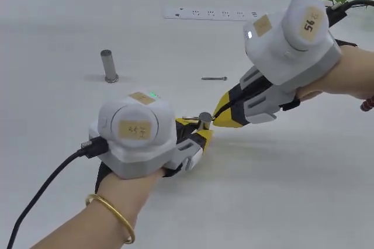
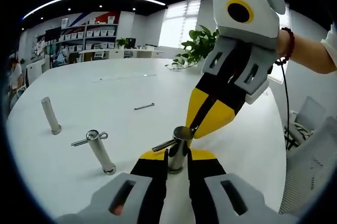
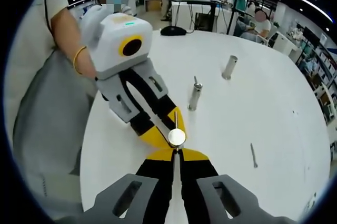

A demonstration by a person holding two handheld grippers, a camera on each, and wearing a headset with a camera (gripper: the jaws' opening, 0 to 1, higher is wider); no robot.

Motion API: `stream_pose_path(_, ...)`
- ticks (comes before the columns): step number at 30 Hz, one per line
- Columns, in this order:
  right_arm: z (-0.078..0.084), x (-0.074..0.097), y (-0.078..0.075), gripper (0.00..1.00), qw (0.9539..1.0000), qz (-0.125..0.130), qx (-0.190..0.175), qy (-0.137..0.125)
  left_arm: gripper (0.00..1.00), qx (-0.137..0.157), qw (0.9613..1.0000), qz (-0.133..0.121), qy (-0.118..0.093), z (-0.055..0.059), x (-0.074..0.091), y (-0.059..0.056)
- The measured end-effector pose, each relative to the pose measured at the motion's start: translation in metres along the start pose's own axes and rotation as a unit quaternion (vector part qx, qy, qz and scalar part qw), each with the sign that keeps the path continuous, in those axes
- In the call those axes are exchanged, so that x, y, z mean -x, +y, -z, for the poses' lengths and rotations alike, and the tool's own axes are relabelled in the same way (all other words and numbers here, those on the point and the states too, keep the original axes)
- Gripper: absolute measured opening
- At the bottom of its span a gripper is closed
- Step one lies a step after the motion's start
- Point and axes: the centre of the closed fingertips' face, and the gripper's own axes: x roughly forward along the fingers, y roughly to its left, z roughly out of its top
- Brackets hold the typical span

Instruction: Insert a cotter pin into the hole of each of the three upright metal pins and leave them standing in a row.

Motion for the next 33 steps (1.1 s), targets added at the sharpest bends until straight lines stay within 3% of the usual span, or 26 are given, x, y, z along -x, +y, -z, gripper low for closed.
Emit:
stream_pose_path(5, 0.001, 0.0, 0.0, 0.06, 0.9996, 0.001, -0.027, -0.003, 0.13, 0.002, 1.0, 0.001, 0.001, 0.0, -0.001, 0.0)
stream_pose_path(9, 0.003, -0.003, 0.002, 0.19, 0.9997, 0.004, -0.022, 0.001, 0.13, 0.003, 1.0, 0.001, 0.002, 0.0, -0.001, 0.0)
stream_pose_path(17, -0.013, 0.0, -0.001, 0.19, 0.9971, 0.003, -0.056, -0.051, 0.13, -0.004, 1.0, 0.001, 0.004, 0.0, -0.001, 0.0)
stream_pose_path(21, -0.013, -0.005, -0.001, 0.19, 0.9971, 0.005, -0.055, -0.052, 0.13, -0.012, 0.9999, 0.0, 0.008, 0.0, -0.001, 0.0)
stream_pose_path(25, -0.013, -0.009, -0.001, 0.19, 0.9964, 0.004, -0.061, -0.058, 0.13, -0.039, 0.9988, -0.007, 0.028, 0.005, 0.0, 0.0)
stream_pose_path(33, -0.011, -0.015, -0.001, 0.17, 0.9971, 0.011, -0.053, -0.053, 0.19, -0.029, 0.9991, -0.004, 0.032, 0.006, 0.004, 0.001)
